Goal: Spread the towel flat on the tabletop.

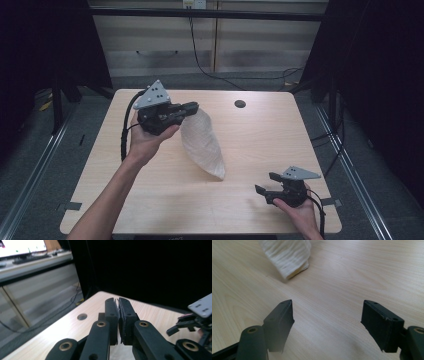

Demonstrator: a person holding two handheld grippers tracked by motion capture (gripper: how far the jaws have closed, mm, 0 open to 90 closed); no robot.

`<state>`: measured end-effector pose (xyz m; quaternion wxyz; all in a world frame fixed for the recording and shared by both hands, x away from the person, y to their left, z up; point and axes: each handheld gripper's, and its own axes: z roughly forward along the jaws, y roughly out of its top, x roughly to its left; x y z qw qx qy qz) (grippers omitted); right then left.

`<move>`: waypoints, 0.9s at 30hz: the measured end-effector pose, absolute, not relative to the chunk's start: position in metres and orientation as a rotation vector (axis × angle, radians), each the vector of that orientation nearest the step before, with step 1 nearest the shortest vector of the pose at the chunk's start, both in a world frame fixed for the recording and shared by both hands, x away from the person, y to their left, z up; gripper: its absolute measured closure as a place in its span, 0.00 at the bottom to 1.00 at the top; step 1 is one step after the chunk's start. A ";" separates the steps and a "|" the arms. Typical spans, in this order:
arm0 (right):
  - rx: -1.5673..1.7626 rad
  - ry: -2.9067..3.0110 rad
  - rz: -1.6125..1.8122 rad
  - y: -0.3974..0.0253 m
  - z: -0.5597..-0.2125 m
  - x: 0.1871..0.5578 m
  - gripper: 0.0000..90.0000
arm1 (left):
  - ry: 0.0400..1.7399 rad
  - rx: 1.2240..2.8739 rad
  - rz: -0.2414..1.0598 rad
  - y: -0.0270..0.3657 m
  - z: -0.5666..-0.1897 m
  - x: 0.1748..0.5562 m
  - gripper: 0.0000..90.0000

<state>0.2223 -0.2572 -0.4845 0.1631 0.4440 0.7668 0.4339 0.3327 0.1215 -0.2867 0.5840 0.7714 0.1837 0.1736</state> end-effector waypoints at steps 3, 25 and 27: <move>1.274 2.184 1.239 -0.258 -0.484 0.221 0.28 | 0.417 1.795 0.396 0.135 -0.296 0.323 0.96; 1.207 2.234 1.207 -0.237 -0.477 0.234 0.28 | 0.793 2.030 0.299 0.242 -0.451 0.297 0.96; 1.186 2.241 1.220 -0.231 -0.473 0.240 0.31 | 0.831 2.038 0.290 0.246 -0.459 0.299 0.96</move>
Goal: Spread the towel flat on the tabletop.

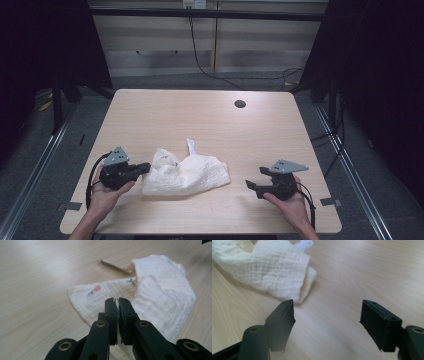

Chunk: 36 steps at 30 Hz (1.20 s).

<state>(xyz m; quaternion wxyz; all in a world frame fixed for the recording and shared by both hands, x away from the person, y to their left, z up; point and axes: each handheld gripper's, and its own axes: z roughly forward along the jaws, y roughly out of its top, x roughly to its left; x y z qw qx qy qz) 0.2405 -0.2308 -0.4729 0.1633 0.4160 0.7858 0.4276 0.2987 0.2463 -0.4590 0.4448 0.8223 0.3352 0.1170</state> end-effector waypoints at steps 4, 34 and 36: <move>1.123 2.276 1.252 -0.208 -0.466 0.265 0.43 | 0.902 2.053 0.290 0.253 -0.476 0.307 0.96; 0.938 2.548 1.158 -0.113 -0.505 0.332 0.64 | 1.020 1.969 0.296 0.274 -0.486 0.314 0.94; 0.935 2.558 1.146 -0.113 -0.504 0.330 0.64 | 1.015 1.974 0.294 0.272 -0.487 0.314 0.94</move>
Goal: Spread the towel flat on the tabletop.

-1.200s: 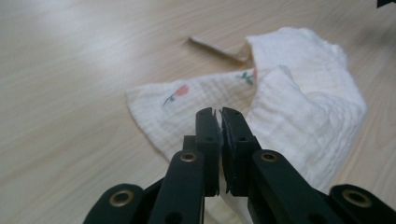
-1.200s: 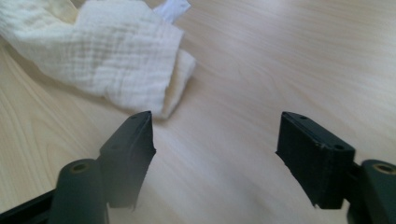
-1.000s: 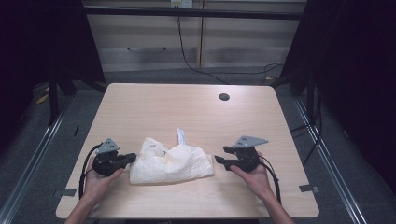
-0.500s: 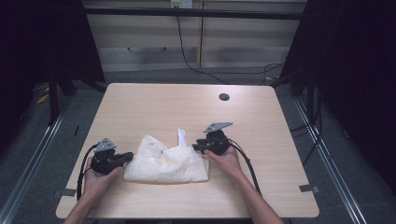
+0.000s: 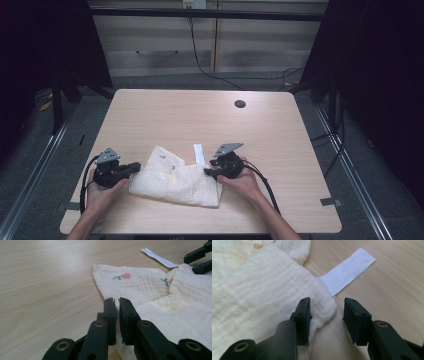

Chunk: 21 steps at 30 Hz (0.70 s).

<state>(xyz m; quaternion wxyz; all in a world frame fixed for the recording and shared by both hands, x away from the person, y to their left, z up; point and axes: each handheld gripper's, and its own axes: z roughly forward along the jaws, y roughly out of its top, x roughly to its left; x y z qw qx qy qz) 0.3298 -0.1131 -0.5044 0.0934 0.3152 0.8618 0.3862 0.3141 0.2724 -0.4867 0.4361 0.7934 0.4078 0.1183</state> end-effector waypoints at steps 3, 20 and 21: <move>0.924 2.571 1.138 -0.117 -0.501 0.327 0.68 | 1.006 1.983 0.293 0.271 -0.488 0.315 0.94; 0.982 2.599 1.239 -0.104 -0.506 0.345 0.67 | 0.998 1.985 0.275 0.271 -0.489 0.316 0.93; 0.972 2.597 1.230 -0.105 -0.506 0.344 0.73 | 1.003 1.978 0.276 0.271 -0.489 0.317 0.93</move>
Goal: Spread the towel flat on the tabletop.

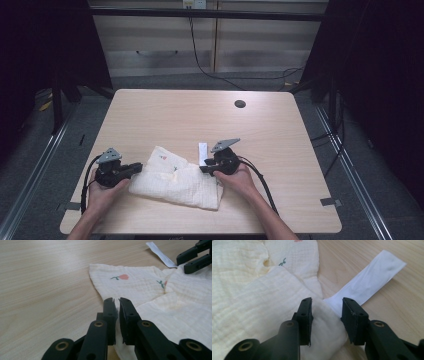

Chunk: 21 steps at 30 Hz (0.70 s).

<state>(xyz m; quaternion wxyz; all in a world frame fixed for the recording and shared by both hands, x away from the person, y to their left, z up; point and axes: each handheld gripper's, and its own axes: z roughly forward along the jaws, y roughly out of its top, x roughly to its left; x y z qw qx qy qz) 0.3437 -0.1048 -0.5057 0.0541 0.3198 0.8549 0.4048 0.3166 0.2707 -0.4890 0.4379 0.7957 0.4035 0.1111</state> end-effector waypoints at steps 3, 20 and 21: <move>0.963 2.599 1.208 -0.105 -0.505 0.342 0.86 | 1.009 1.976 0.269 0.270 -0.490 0.318 0.93; 1.026 2.485 1.332 -0.127 -0.478 0.346 0.94 | 0.962 1.895 0.261 0.271 -0.472 0.317 0.94; 1.025 2.479 1.335 -0.129 -0.475 0.346 0.95 | 0.960 1.890 0.262 0.270 -0.471 0.317 0.94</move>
